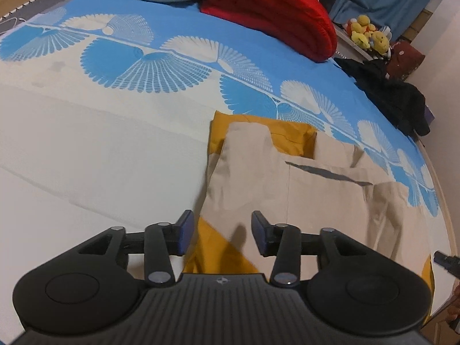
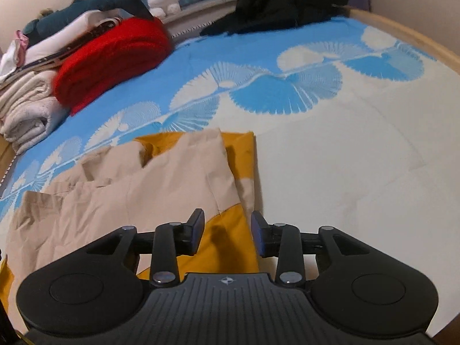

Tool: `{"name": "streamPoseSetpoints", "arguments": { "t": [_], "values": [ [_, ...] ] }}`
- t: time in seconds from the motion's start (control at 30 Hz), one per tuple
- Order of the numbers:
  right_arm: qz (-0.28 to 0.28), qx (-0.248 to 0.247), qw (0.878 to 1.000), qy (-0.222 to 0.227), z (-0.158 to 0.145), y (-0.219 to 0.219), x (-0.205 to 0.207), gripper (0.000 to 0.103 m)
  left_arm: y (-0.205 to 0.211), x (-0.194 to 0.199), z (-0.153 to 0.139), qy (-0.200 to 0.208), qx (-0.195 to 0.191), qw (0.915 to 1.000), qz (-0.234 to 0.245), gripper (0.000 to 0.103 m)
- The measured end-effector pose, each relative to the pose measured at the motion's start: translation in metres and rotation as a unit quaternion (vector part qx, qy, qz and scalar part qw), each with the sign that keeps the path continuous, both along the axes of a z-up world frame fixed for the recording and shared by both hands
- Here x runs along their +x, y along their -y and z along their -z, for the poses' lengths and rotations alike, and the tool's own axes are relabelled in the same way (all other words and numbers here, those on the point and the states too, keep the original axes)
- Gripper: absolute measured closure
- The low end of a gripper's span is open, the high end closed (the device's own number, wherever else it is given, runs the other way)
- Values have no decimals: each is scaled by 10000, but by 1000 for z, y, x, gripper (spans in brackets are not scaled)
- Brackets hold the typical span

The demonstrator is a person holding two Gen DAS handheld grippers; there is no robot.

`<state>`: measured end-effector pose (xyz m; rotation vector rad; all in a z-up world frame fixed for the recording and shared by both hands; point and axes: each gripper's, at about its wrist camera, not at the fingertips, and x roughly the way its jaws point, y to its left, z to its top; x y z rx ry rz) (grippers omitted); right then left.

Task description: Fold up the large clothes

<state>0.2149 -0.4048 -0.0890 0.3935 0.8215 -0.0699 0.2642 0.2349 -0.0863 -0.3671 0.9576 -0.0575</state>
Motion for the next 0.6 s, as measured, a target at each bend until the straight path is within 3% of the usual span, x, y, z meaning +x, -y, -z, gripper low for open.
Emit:
{"name": "streamPoseSetpoints", "arguments": {
  "t": [0.23, 0.33, 0.43, 0.5, 0.6],
  "values": [
    [-218, 38, 9993, -311, 18, -11, 23, 53, 13, 15, 7, -135, 112, 9998, -1, 51],
    [-318, -58, 9987, -386, 21, -14, 28, 53, 16, 17, 8, -148, 211, 9997, -5, 52],
    [-471, -474, 9975, -240, 13, -22, 27, 82, 20, 17, 8, -109, 348, 9993, 53, 55],
    [-596, -578, 9965, -117, 7, -24, 22, 89, 22, 17, 8, -92, 419, 9990, 105, 61],
    [-707, -631, 9955, 13, 1, -25, 18, 95, 24, 17, 8, -82, 492, 9986, 182, 80]
  ]
}}
